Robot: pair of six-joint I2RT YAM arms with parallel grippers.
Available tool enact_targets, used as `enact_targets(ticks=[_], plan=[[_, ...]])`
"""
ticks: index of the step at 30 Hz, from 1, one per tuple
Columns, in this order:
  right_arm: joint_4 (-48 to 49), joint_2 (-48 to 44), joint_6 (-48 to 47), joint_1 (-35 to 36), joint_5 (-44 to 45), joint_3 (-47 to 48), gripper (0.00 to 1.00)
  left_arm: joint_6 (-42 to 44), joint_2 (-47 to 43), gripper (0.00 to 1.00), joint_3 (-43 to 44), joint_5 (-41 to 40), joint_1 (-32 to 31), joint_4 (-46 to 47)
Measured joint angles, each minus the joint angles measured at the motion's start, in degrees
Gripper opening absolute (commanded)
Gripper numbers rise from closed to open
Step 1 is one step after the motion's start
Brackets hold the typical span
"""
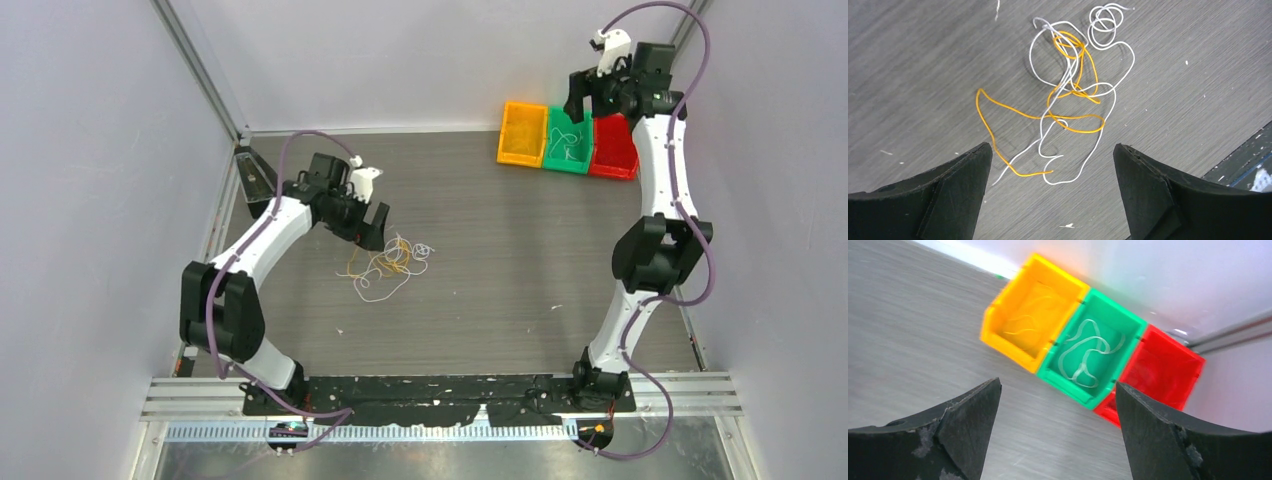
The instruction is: Untangle the cables
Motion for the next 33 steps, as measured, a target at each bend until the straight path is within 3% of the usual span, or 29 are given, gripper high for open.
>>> enact_targets(ticks=[6, 13, 20, 27, 33], plan=[[-5.3, -6.3, 3.6, 4.8, -10.6, -8.5, 0.78, -2.4, 2.0, 0.89, -3.0, 0.6, 0.0, 0.4], [-7.1, -4.2, 8.1, 21.6, -15.7, -24.9, 0.74, -4.7, 5.2, 0.81, -3.9, 1.9, 2.4, 0.9], [-4.0, 0.3, 11.9, 35.3, -16.8, -25.8, 0.72, -7.4, 6.9, 0.81, -5.4, 4.4, 4.5, 2.2], [-1.2, 7.9, 14.0, 40.2, -13.5, -25.2, 0.68, -10.4, 8.1, 0.8, -6.2, 7.6, 4.5, 5.0], [0.0, 10.6, 14.4, 41.4, -9.2, -25.1, 0.47, -13.2, 11.5, 0.72, -6.2, 8.7, 3.6, 7.7]])
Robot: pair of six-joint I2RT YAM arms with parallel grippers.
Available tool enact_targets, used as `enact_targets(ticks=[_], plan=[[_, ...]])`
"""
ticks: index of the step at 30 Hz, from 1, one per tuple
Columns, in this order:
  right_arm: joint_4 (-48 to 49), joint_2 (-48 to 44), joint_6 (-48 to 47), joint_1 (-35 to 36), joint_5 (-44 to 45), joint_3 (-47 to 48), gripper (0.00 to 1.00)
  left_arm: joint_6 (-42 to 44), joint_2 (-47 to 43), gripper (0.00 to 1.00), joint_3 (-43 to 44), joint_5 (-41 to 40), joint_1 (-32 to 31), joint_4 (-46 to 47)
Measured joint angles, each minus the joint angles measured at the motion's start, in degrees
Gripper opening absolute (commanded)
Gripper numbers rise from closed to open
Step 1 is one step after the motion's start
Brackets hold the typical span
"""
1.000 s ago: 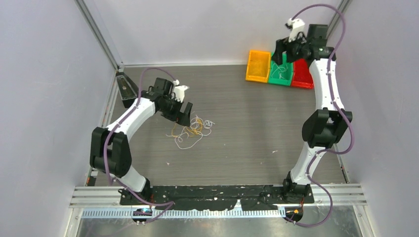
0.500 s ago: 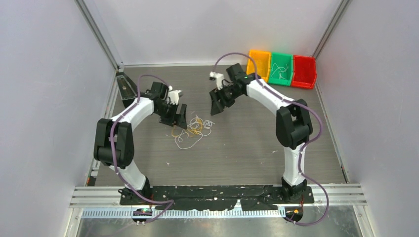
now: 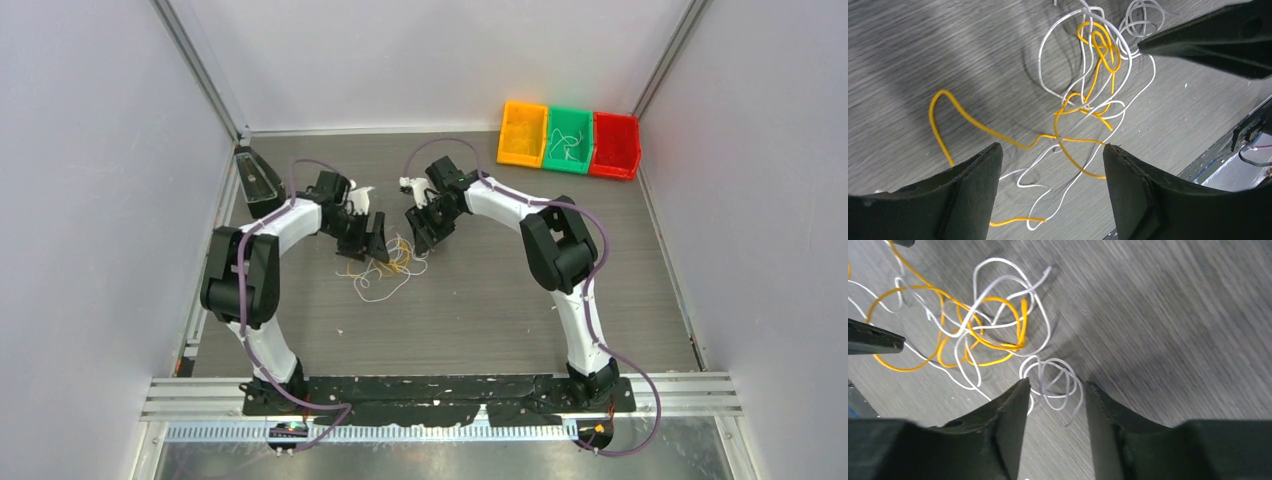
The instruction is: Untangle the cables
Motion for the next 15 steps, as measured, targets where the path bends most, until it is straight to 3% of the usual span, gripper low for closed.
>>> enact_targets(ticks=[5, 7, 15], plan=[[0.6, 0.2, -0.5, 0.0, 3.7, -0.3, 0.14, -1.2, 3.2, 0.59, 0.4, -3.0, -3.5, 1.0], [1.2, 0.0, -0.8, -0.1, 4.3, -1.0, 0.07, -1.7, 4.0, 0.51, 1.5, -4.5, -5.3, 0.9], [0.9, -7.7, -3.9, -3.7, 4.5, -10.9, 0.05, -2.3, 6.6, 0.04, 4.3, -11.7, -8.8, 1.0]])
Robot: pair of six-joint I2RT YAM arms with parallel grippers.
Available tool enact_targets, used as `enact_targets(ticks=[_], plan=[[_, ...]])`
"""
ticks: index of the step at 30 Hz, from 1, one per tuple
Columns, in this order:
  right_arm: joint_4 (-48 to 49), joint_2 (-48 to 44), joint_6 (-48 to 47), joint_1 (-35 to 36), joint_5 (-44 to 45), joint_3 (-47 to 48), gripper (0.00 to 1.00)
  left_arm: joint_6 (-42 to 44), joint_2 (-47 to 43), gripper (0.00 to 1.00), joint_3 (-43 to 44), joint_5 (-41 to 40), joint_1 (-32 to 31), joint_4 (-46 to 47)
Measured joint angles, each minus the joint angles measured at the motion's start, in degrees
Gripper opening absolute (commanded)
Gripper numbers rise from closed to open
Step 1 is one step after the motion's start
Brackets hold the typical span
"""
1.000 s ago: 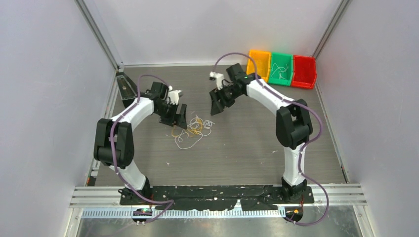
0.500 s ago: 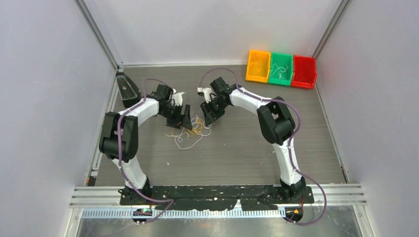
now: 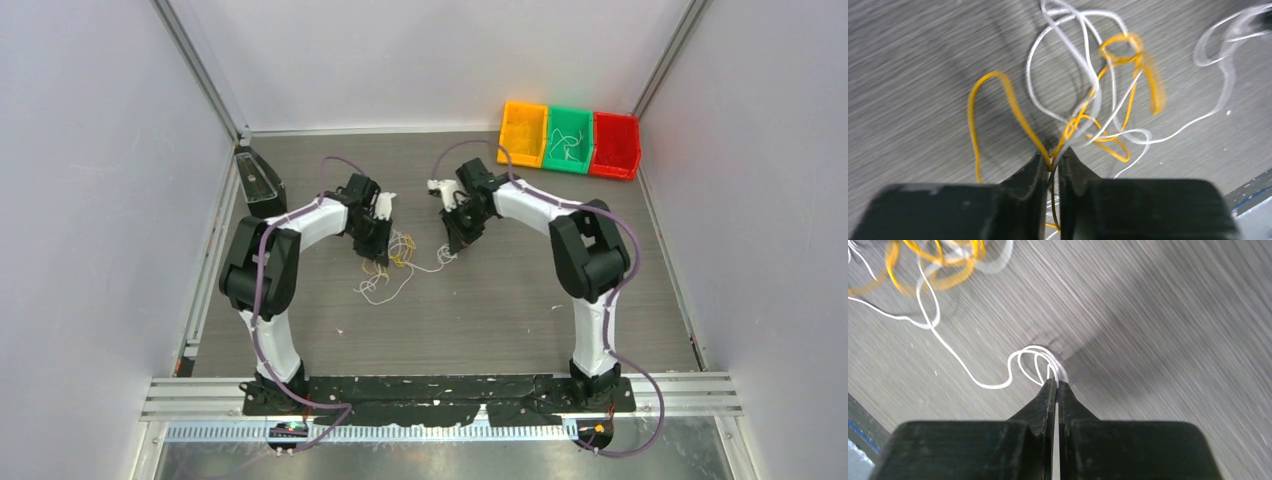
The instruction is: Untangle the cables
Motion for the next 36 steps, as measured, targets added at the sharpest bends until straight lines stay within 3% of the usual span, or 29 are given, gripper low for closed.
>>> enact_targets(ticks=[9, 12, 21, 26, 30, 36], plan=[[-4.9, -15.2, -7.4, -20.1, 4.0, -6.4, 0.05, -0.3, -6.3, 0.0, -4.9, -6.5, 6.9, -1.5], [-6.7, -19.6, -8.8, -27.1, 1.7, -6.4, 0.05, -0.5, -7.2, 0.0, -4.5, -3.7, 7.7, 0.4], [-13.7, -23.7, -11.0, -35.2, -4.1, -1.4, 0.05, -0.5, -7.6, 0.0, -3.9, 1.6, 6.7, 3.2], [-15.2, -23.6, -12.2, -43.7, -1.1, 7.6, 0.05, 0.4, -7.6, 0.29, -3.9, -1.0, 7.3, 1.9], [-12.8, -23.6, -13.1, -50.3, 4.1, 13.2, 0.06, 1.9, -7.6, 0.33, -4.0, -5.6, 10.9, -2.5], [-13.3, -23.5, -14.1, -49.3, 4.3, 13.3, 0.06, 3.5, -7.6, 0.32, -4.0, -6.5, 11.1, -5.3]])
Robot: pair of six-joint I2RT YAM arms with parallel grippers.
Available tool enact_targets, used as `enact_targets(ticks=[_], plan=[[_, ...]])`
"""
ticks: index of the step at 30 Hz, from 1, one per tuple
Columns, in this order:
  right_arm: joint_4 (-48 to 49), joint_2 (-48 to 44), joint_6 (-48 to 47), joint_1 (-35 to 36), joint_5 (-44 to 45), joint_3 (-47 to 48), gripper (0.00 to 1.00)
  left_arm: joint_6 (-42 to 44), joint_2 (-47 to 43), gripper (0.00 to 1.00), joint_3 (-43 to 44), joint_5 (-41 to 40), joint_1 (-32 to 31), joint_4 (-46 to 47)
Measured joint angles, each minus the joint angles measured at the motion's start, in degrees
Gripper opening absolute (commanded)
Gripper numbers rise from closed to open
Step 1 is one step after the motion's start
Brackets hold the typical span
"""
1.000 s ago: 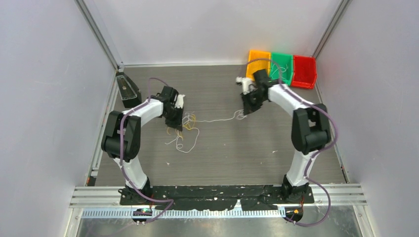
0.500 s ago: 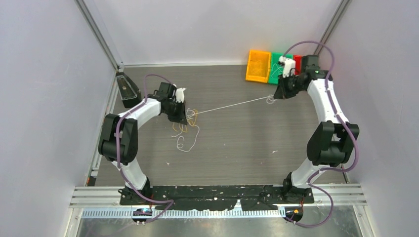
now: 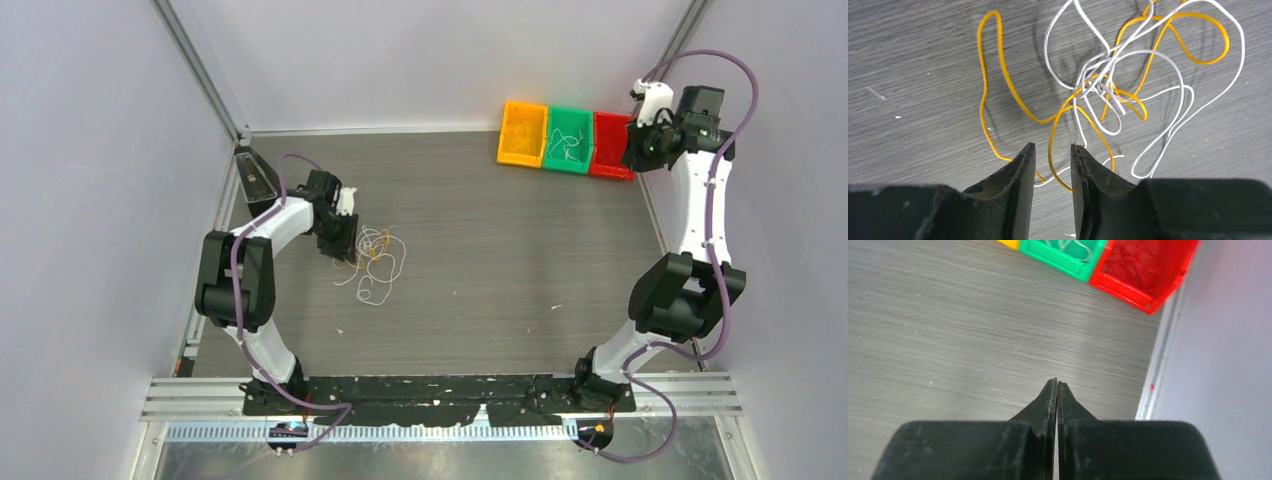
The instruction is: Untangle the cables
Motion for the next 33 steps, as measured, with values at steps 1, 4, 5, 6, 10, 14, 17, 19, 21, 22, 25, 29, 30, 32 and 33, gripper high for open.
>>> enact_targets(ticks=[1, 4, 5, 6, 10, 14, 17, 19, 21, 22, 25, 29, 30, 32, 33], plan=[[-0.5, 0.1, -0.3, 0.4, -0.8, 0.0, 0.08, 0.2, 0.0, 0.32, 0.0, 0.3, -0.1, -0.1], [-4.3, 1.3, -2.2, 2.8, -5.0, 0.4, 0.36, 0.6, 0.0, 0.31, 0.0, 1.2, -0.6, -0.5], [-5.7, 2.0, -2.7, 3.9, -6.5, 0.4, 0.42, 0.7, 0.0, 0.31, 0.0, 1.6, -0.8, -0.5], [-6.6, 2.6, -2.9, 5.4, -7.6, 0.1, 0.54, 0.7, 0.0, 0.3, 0.0, 2.1, -1.0, -0.5], [-7.5, 4.1, -2.9, 16.7, -14.6, -5.8, 0.67, 0.9, 0.0, 0.24, 0.0, 6.1, -2.7, -0.6], [-4.2, 4.1, -0.3, 29.7, -18.8, -14.3, 0.68, 0.7, 0.0, 0.23, 0.0, 10.0, -6.3, -0.5], [0.5, 4.6, 4.3, 38.2, -19.8, -19.2, 0.67, 0.4, 0.0, 0.23, -0.2, 12.2, -8.4, -0.1], [4.0, 6.3, 8.2, 41.8, -20.0, -19.8, 0.66, 0.4, 0.0, 0.26, -0.9, 12.9, -9.3, 0.1], [8.5, 9.6, 12.5, 44.3, -19.6, -19.1, 0.66, 0.5, 0.0, 0.29, -1.7, 12.9, -9.2, 0.1], [10.3, 11.3, 14.3, 45.0, -19.4, -18.4, 0.66, 0.5, -0.1, 0.3, -2.0, 12.9, -8.9, 0.0], [16.0, 17.8, 21.0, 46.8, -18.6, -15.9, 0.66, 0.7, -0.7, 0.33, -2.8, 12.5, -7.8, -0.2], [21.4, 24.8, 28.5, 48.6, -18.0, -12.6, 0.64, 1.0, -2.5, 0.34, -3.0, 11.8, -6.5, -0.2], [22.4, 25.9, 30.1, 48.9, -18.1, -12.1, 0.64, 1.3, -2.9, 0.33, -3.1, 11.7, -6.2, -0.2], [24.7, 28.2, 33.3, 49.5, -18.7, -11.1, 0.63, 1.9, -3.3, 0.29, -3.3, 11.4, -5.6, -0.1], [25.9, 29.2, 34.9, 49.8, -19.2, -10.6, 0.63, 2.0, -3.3, 0.27, -3.4, 11.3, -5.2, -0.2]])
